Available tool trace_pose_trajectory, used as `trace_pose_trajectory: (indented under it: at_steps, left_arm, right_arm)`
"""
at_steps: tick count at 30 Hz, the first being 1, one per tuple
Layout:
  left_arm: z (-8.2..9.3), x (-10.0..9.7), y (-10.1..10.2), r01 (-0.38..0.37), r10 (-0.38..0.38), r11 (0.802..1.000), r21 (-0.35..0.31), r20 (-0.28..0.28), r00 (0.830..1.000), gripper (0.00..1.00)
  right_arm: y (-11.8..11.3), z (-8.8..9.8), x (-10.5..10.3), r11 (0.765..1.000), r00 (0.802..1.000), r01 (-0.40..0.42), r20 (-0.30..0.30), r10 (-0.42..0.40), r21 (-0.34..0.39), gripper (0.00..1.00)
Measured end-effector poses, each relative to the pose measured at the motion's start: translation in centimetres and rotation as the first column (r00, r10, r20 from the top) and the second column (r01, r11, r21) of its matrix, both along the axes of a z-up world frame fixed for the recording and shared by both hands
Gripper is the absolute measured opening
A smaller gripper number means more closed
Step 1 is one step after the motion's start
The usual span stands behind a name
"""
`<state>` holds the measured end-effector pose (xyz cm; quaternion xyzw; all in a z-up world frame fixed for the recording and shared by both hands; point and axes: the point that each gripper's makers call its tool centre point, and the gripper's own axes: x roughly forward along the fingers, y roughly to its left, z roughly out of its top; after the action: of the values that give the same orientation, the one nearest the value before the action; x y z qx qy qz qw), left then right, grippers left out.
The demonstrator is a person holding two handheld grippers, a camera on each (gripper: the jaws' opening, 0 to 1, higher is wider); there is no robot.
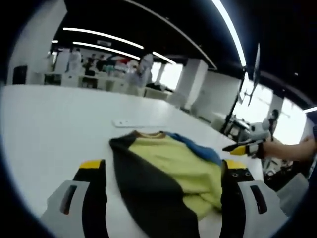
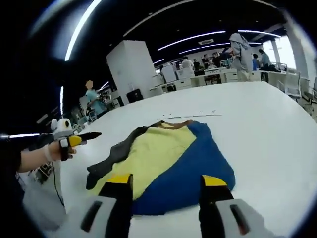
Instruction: Fold the garment on the visible template until the final outline fits inside the template.
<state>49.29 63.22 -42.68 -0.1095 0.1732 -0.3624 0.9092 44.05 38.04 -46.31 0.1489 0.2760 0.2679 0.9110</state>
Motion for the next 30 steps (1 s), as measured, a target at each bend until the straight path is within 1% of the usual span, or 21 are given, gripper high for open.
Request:
trace_pose_trajectory:
  at_steps: [2,3,5,7,9,13,18,19,20,21,23,25,27,28,29,30]
  left_arm:
    - [0.0,-0.5,0.0,0.001,-0.001,1.0,-0.001,-0.001,1.0,0.93]
    - [0.0,-0.7,0.0,0.001,-0.001,1.0,-0.003,0.0,1.0,0.93]
    - [0.0,-1.1,-0.1,0.009,-0.009,1.0,0.003,-0.003,1.0,0.93]
    - [0.3,-1.5,-0.1,0.009,-0.009,1.0,-0.003,0.001,1.0,0.93]
    - [0.6,-2.0,-0.2,0.012,-0.012,1.0,-0.012,0.003,1.0,0.93]
    - [0.7,-2.8,-0.2,0.017,-0.017,1.0,-0.015,0.001,1.0,0.92]
    - [0.6,-3.3,0.2,0.008,-0.008,1.0,-0.022,-0.004,1.0,0.92]
    - [0.5,-3.4,0.2,0.006,-0.006,1.0,-0.023,-0.009,1.0,0.91]
    - [0.5,-3.5,0.3,0.005,-0.005,1.0,-0.027,-0.013,1.0,0.91]
    - [0.5,-3.6,0.3,0.003,-0.004,1.0,-0.031,-0.013,1.0,0.91]
    - [0.5,-3.7,0.4,-0.001,0.0,0.999,-0.036,-0.016,1.0,0.91]
    - [0.6,-3.8,0.4,-0.006,0.005,0.999,-0.043,-0.017,1.0,0.91]
    - [0.7,-3.8,0.5,-0.007,0.006,0.999,-0.045,-0.018,1.0,0.91]
    - [0.7,-3.8,0.5,-0.008,0.007,0.999,-0.045,-0.018,1.0,0.91]
    - [0.7,-3.8,0.6,-0.008,0.008,0.999,-0.047,-0.018,1.0,0.9]
    - [0.7,-3.8,0.6,-0.01,0.009,0.999,-0.048,-0.019,1.0,0.9]
  right_arm:
    - [0.2,-0.4,-0.9,1.0,1.0,0.0,0.015,0.0,-0.014,0.5]
    - [0.3,-0.7,-1.2,1.0,1.0,0.003,0.012,-0.003,-0.018,0.5]
    - [0.4,-1.6,-1.9,1.0,1.0,0.011,-0.017,-0.011,-0.01,0.51]
    - [0.3,-2.0,-2.3,1.0,0.999,0.026,-0.035,-0.026,0.006,0.51]
    - [-0.1,-2.6,-2.3,0.998,0.997,0.054,-0.052,-0.053,0.021,0.51]
    - [-0.4,-3.2,-2.8,0.997,0.995,0.071,-0.07,-0.07,0.023,0.5]
    - [-0.5,-3.4,-2.5,0.996,0.993,0.087,-0.084,-0.084,0.036,0.48]
    - [-0.5,-3.6,-2.4,0.995,0.992,0.091,-0.09,-0.087,0.036,0.47]
    - [-0.5,-3.9,-2.4,0.993,0.989,0.106,-0.108,-0.101,0.043,0.46]
    - [-0.4,-3.9,-2.3,0.993,0.989,0.105,-0.109,-0.099,0.054,0.44]
    - [0.0,-4.1,-2.3,0.991,0.986,0.109,-0.132,-0.097,0.08,0.38]
    - [-0.1,-4.5,-1.9,0.984,0.979,0.144,-0.159,-0.127,0.1,0.36]
    - [-0.2,-4.8,-1.5,0.984,0.978,0.152,-0.158,-0.136,0.097,0.36]
    - [-0.4,-5.2,-1.2,0.98,0.973,0.17,-0.177,-0.15,0.1,0.34]
    - [-0.5,-5.2,-1.1,0.98,0.974,0.169,-0.17,-0.15,0.104,0.32]
    - [-0.6,-5.3,-0.9,0.976,0.97,0.184,-0.184,-0.161,0.117,0.29]
